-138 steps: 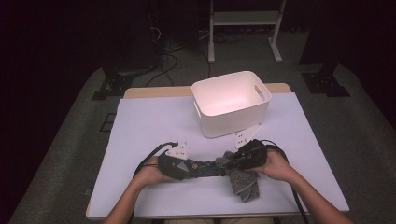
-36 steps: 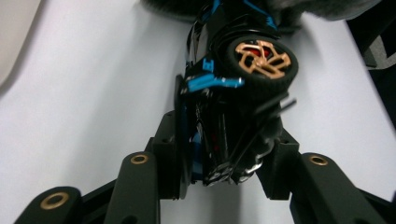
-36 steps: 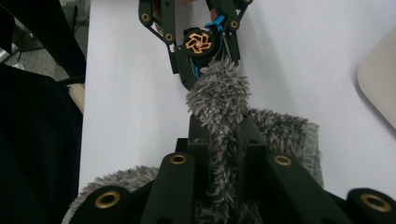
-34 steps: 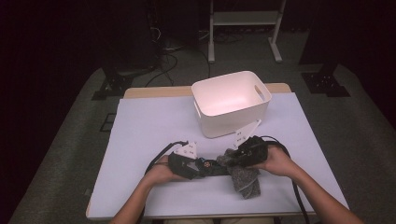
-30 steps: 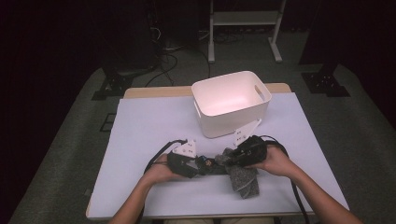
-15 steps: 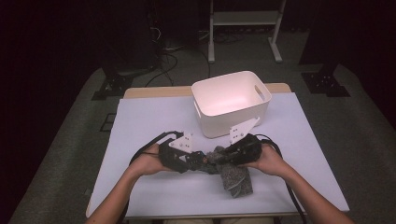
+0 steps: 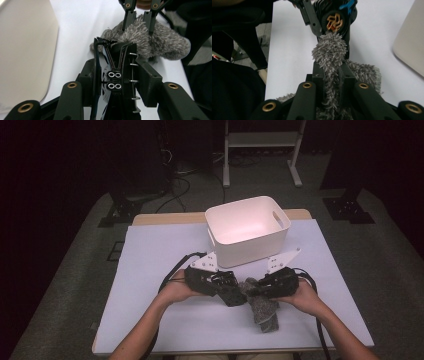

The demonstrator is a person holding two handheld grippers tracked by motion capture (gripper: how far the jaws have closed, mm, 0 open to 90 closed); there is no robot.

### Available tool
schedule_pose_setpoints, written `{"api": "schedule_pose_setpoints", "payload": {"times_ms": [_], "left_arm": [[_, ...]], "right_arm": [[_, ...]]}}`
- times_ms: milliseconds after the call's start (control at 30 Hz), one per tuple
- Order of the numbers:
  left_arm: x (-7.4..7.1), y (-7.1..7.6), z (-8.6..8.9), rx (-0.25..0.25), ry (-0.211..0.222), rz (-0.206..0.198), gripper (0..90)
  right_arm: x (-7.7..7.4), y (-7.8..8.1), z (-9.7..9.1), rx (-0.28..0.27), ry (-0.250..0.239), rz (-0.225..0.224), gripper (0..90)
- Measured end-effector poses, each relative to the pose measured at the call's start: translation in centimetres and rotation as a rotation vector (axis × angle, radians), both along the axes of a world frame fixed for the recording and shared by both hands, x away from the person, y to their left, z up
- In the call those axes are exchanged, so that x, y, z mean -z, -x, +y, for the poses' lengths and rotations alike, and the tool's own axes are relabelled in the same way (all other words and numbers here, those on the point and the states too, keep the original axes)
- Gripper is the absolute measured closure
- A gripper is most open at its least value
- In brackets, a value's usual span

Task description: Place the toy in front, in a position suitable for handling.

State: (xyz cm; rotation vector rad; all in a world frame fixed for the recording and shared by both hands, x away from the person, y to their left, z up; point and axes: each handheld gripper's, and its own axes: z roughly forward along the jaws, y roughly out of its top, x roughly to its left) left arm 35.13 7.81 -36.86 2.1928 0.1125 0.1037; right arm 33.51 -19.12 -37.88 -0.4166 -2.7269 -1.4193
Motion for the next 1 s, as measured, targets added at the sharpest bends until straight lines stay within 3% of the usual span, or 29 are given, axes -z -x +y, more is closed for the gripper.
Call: {"api": "schedule_pose_setpoints", "payload": {"times_ms": [133, 267, 300, 433, 467, 633, 767, 867, 1000], "left_arm": [[-0.2, 0.3, -0.4, 0.01, -0.015, -0.014, 55.5], [-0.7, 0.4, -1.2, 0.033, -0.055, -0.044, 55.2], [-0.7, 0.4, -1.2, 0.033, -0.055, -0.044, 55.1], [-1.1, 0.7, -2.4, 0.06, -0.078, -0.059, 54.2], [-1.1, 0.7, -2.4, 0.06, -0.078, -0.059, 54.2], [-1.3, 0.5, -2.9, 0.062, -0.1, -0.064, 53.6], [-1.4, 0.4, -3.3, 0.064, -0.121, -0.06, 47.2], [-1.6, 0.3, -3.7, 0.071, -0.126, -0.051, 47.5], [-1.8, 0.4, -4.0, 0.08, -0.139, -0.052, 47.7]], "right_arm": [[-1.1, -0.1, -0.2, 0.006, -0.012, -0.022, 78.2], [-3.6, -0.1, 0.0, 0.001, -0.035, -0.075, 78.3], [-3.6, -0.1, 0.0, 0.001, -0.035, -0.075, 78.3], [-6.0, -0.1, 2.0, -0.055, 0.039, -0.148, 78.3], [-6.3, -0.1, 2.4, -0.06, 0.054, -0.149, 78.3], [-6.3, -0.4, 3.1, -0.073, 0.114, -0.157, 78.5], [-5.8, -0.1, 2.7, -0.059, 0.174, -0.164, 79.3], [-5.8, -0.1, 2.4, -0.055, 0.166, -0.147, 79.3], [-6.1, 0.1, 2.2, -0.056, 0.168, -0.158, 79.1]]}}
